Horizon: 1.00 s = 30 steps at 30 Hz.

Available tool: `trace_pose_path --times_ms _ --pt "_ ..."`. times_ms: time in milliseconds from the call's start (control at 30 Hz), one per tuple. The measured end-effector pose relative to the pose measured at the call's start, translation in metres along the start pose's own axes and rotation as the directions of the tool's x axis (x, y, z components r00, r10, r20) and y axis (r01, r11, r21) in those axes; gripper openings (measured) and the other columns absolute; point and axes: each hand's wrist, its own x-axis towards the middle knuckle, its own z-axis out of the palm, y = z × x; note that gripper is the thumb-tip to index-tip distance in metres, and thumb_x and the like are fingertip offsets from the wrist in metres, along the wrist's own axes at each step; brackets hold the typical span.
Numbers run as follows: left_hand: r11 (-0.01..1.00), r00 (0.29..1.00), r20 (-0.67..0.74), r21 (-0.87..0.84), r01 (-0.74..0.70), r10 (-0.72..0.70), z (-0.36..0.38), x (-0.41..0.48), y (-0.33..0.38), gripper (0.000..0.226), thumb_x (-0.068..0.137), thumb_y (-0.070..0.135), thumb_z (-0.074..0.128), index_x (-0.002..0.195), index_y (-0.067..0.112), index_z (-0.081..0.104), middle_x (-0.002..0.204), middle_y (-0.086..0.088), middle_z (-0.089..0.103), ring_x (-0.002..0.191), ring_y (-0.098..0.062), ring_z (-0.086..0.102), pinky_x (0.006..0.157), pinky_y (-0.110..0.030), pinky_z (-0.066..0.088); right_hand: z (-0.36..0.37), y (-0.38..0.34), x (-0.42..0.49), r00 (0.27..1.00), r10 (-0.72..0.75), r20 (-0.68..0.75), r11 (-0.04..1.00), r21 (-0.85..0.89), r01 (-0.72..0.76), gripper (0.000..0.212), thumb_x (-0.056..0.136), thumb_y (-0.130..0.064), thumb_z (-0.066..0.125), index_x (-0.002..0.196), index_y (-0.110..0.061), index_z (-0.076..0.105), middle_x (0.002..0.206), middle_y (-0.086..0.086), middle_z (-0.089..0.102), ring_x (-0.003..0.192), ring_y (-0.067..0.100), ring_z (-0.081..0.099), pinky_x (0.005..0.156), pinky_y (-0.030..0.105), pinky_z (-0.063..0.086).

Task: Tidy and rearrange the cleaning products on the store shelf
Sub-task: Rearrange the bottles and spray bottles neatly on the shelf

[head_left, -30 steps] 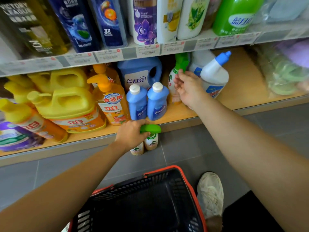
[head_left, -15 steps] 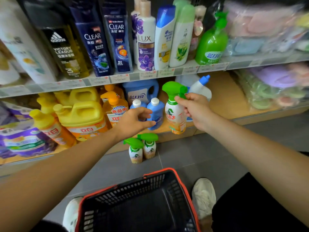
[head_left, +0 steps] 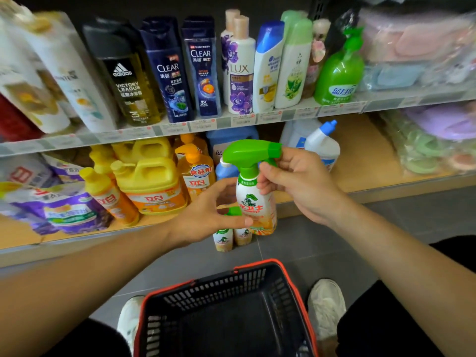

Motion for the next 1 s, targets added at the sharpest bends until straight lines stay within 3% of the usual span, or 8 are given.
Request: trace_pose_path --times_ms 133,233,367,500,633,733,800,1000 --pt "0.999 0.998 -0.045 -0.009 -0.046 0.046 -0.011 -0.009 -0.001 0.081 0.074 0.020 0.086 0.144 0.027 0.046 0.137 0.006 0.062 0.130 -0.010 0.056 0.111 -0.039 0.044 0.014 -0.002 0.000 0.994 -0.025 0.104 0.998 0.055 0.019 0.010 0.094 -0.003 0.060 0.099 -0.008 0.067 0.074 0.003 0.070 0.068 0.015 0.068 0.064 0.027 0.058" --pt "0.994 0.994 -0.039 -0.028 -0.102 0.101 -0.014 -0.011 -0.001 0.060 0.078 0.013 0.085 0.131 0.018 0.055 0.129 -0.001 0.067 0.125 -0.018 0.062 0.108 -0.038 0.049 0.016 -0.004 0.002 0.984 -0.066 0.168 0.998 0.001 0.067 0.011 0.094 -0.008 0.061 0.099 -0.014 0.070 0.079 0.005 0.072 0.073 0.018 0.069 0.066 0.029 0.058" --pt "0.987 0.993 -0.071 -0.120 -0.105 0.097 -0.013 -0.009 -0.003 0.062 0.070 0.006 0.087 0.125 0.010 0.059 0.124 -0.005 0.071 0.118 -0.021 0.067 0.101 -0.036 0.054 0.011 -0.002 0.005 0.988 -0.084 0.133 0.981 -0.160 0.105 0.013 0.093 -0.012 0.064 0.098 -0.020 0.072 0.082 0.002 0.073 0.074 0.016 0.067 0.068 0.029 0.056" --pt "0.994 0.997 -0.067 -0.097 -0.047 0.041 -0.013 -0.012 -0.011 0.069 0.066 0.008 0.088 0.128 0.007 0.058 0.122 -0.006 0.072 0.115 -0.025 0.068 0.095 -0.041 0.058 -0.001 0.005 0.013 0.993 -0.115 0.030 0.930 -0.349 0.118 0.025 0.082 -0.013 0.079 0.105 -0.019 0.073 0.097 0.011 0.075 0.085 0.027 0.068 0.084 0.048 0.057" --pt "1.000 0.994 -0.105 -0.026 -0.014 0.011 -0.022 -0.014 -0.018 0.067 0.063 0.017 0.093 0.122 0.013 0.062 0.114 -0.003 0.074 0.108 -0.024 0.070 0.095 -0.047 0.057 -0.007 0.009 0.015 0.992 -0.123 0.005 0.929 -0.351 0.117 0.041 0.078 -0.001 0.081 0.114 -0.015 0.068 0.096 0.005 0.073 0.083 0.015 0.067 0.081 0.034 0.058" --pt "1.000 0.993 -0.115 -0.024 0.010 -0.013 -0.029 -0.016 -0.019 0.069 0.060 0.029 0.094 0.120 0.016 0.064 0.113 -0.003 0.074 0.106 -0.026 0.069 0.095 -0.049 0.057 -0.011 0.011 0.016 0.992 -0.126 0.001 0.938 -0.326 0.120 0.036 0.081 0.007 0.074 0.111 -0.012 0.069 0.087 0.005 0.072 0.072 0.016 0.067 0.070 0.030 0.058" --pt "0.999 0.995 -0.098 -0.029 0.023 -0.026 -0.031 -0.016 -0.018 0.069 0.059 0.036 0.089 0.120 0.015 0.066 0.113 -0.005 0.074 0.107 -0.027 0.069 0.095 -0.049 0.057 -0.013 0.013 0.016 0.988 -0.150 -0.019 0.927 -0.351 0.134 0.033 0.082 0.007 0.073 0.110 -0.010 0.068 0.085 0.004 0.072 0.070 0.018 0.068 0.071 0.030 0.059" --pt "0.983 0.992 0.051 -0.138 0.125 -0.119 -0.029 -0.013 -0.019 0.053 0.075 0.019 0.077 0.126 0.007 0.064 0.118 -0.010 0.074 0.114 -0.030 0.069 0.092 -0.038 0.059 -0.010 0.022 0.015 0.943 -0.321 -0.088 0.790 -0.574 0.215 0.029 0.084 -0.004 0.075 0.106 -0.022 0.069 0.085 -0.012 0.068 0.077 0.003 0.066 0.076 0.014 0.053"
